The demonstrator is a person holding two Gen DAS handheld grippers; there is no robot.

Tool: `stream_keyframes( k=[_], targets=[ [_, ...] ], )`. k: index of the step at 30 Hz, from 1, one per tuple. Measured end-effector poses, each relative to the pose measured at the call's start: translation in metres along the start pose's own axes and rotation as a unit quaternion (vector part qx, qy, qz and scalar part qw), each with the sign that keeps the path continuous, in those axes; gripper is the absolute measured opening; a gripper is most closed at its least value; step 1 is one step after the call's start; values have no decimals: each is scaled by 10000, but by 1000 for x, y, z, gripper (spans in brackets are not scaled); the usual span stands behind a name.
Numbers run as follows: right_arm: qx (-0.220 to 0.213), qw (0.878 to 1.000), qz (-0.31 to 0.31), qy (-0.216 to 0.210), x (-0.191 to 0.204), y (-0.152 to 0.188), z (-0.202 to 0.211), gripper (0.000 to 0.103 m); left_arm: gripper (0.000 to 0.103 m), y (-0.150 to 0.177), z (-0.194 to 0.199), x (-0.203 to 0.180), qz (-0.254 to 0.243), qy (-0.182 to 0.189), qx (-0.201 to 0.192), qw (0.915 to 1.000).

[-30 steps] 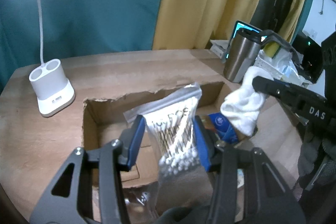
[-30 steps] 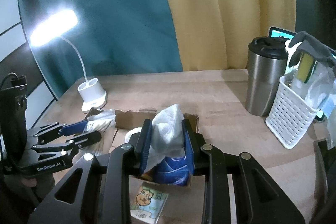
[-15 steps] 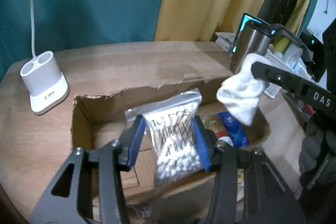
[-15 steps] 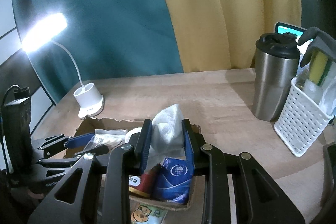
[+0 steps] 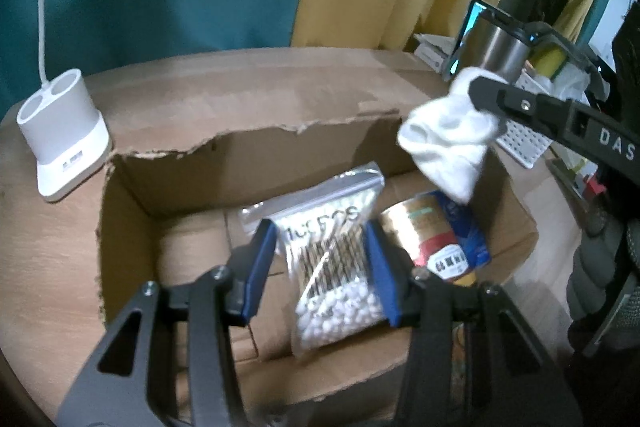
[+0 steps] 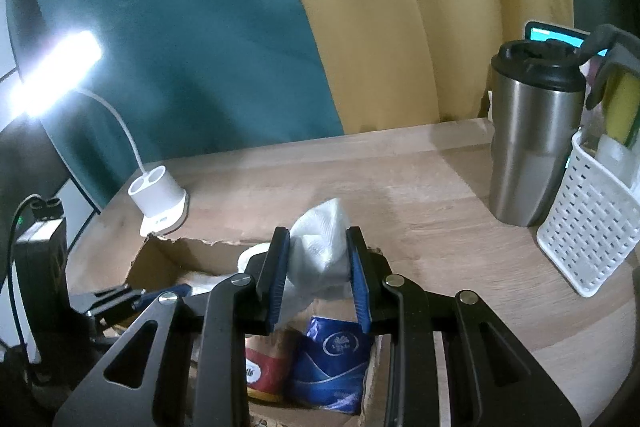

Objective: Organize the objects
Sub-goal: 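Lower the swab bag with the left gripper while the right lowers the sock over the box, then open both grippers to release the swab bag and sock into the box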

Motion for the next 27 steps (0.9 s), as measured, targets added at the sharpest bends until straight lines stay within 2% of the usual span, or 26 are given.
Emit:
stream_keyframes(
  k=[8, 13, 17, 19, 27],
  targets=[
    [162, 9997, -133, 94, 0, 5, -17, 33, 49, 1, -8, 2, 77, 100, 150, 9998],
    [239, 9984, -101, 510, -8, 12, -21, 40, 49, 1, -8, 3, 163, 144, 166, 9996],
    [257, 9948, 139, 974, -10, 19, -21, 53, 53, 0, -7, 4, 208, 128, 139, 9996],
    [305, 9925, 260, 1157, -10, 22, -23, 53, 58, -1, -3, 4, 222, 158, 71, 9996],
    [668, 9841, 721, 1478, -5, 40, -34, 52, 59, 0, 2, 10, 278, 103, -14, 9996]
  ],
)
Point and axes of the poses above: each gripper's, at about its wrist camera, not at the fingertips, and z roughly against the way its jaws point, x to its left, y to its underside, the point moved 9 cm from there along -z, roughly the way its jaws point, and after that the axes turned 12 degrees about x, right-handed, at the moved point
